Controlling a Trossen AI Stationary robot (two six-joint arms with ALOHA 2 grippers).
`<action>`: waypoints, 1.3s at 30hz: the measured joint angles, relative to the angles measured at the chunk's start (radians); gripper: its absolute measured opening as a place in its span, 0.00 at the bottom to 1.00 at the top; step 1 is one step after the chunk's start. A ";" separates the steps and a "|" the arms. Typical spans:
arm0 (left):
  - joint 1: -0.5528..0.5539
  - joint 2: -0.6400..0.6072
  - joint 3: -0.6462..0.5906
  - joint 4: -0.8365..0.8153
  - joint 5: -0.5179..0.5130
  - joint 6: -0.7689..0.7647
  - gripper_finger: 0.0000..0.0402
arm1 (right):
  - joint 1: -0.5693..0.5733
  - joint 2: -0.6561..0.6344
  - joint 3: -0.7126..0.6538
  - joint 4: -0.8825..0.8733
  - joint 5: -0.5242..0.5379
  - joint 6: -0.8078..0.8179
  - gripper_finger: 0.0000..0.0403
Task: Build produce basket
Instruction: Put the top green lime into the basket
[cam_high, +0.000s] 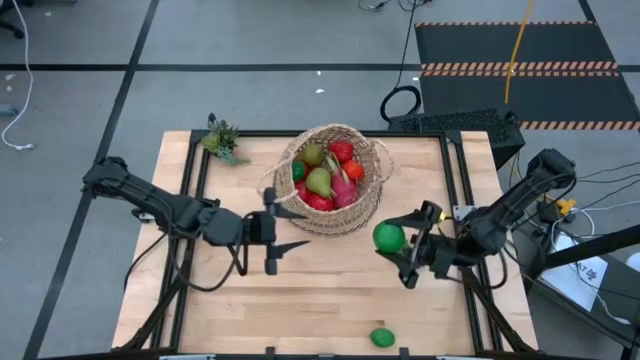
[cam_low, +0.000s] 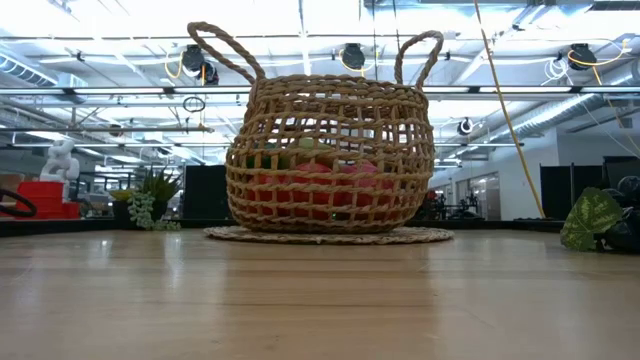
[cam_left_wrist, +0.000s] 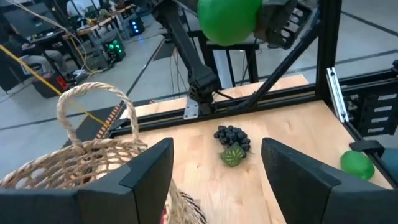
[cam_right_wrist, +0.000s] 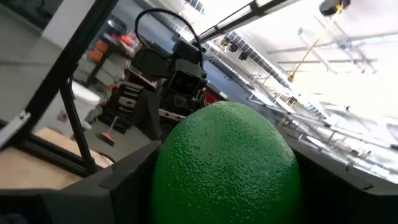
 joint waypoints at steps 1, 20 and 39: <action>0.000 0.006 0.000 0.014 0.000 0.008 0.61 | 0.000 0.010 0.004 0.001 0.000 -0.019 0.77; 0.005 0.129 0.000 0.282 -0.013 0.074 0.96 | -0.112 0.243 0.018 0.094 0.000 -0.459 0.77; 0.058 0.232 -0.001 0.380 0.032 0.009 1.00 | -0.178 0.380 0.018 0.293 0.053 -0.761 0.77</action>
